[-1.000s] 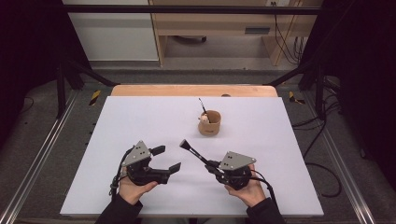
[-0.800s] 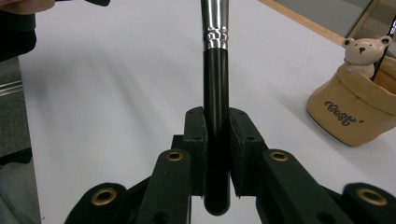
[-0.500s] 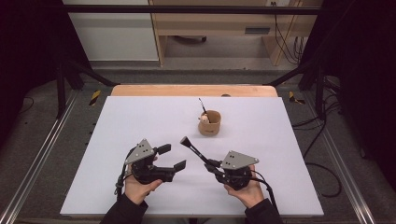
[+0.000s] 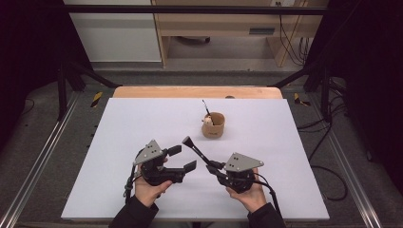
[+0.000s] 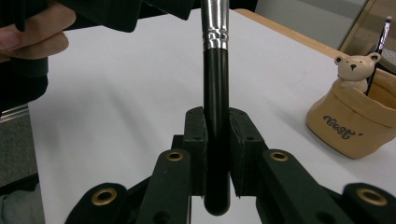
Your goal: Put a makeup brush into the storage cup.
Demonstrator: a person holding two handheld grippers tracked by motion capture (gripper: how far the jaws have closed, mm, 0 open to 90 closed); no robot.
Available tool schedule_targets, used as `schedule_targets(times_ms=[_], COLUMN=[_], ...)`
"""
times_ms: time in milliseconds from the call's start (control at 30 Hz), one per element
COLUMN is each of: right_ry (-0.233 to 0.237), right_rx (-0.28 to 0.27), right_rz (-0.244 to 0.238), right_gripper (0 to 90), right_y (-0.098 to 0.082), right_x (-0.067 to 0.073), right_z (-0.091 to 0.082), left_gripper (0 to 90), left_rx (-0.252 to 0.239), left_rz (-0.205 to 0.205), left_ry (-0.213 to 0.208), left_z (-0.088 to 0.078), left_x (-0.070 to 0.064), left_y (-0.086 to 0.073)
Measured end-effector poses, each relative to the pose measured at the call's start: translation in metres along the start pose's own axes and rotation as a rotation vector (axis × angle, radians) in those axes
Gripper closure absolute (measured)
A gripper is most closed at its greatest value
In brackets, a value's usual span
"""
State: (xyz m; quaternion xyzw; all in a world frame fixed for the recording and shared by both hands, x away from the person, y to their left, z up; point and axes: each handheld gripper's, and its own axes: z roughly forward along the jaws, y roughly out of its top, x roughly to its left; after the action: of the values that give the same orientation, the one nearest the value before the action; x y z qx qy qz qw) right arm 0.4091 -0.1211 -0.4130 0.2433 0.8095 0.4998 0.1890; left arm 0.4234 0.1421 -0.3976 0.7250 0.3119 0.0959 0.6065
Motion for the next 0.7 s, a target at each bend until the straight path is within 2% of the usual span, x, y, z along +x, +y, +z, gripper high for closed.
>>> schedule_targets(times_ms=[333,700], right_ry=[0.014,0.035], right_rx=[-0.004,-0.01], right_rz=[0.005,0.011], right_gripper=[79.4,79.4], right_y=[-0.0005,-0.0016], right_x=[0.0026,0.007], right_z=[0.0031,0.0083], left_gripper=[22.0,31.8], left_rx=[-0.014,-0.024], left_rz=[-0.014,-0.039], left_ry=[-0.013,-0.029], left_z=[0.0071,0.0058], left_x=[-0.0024,-0.0005], left_y=[-0.0008,-0.0029])
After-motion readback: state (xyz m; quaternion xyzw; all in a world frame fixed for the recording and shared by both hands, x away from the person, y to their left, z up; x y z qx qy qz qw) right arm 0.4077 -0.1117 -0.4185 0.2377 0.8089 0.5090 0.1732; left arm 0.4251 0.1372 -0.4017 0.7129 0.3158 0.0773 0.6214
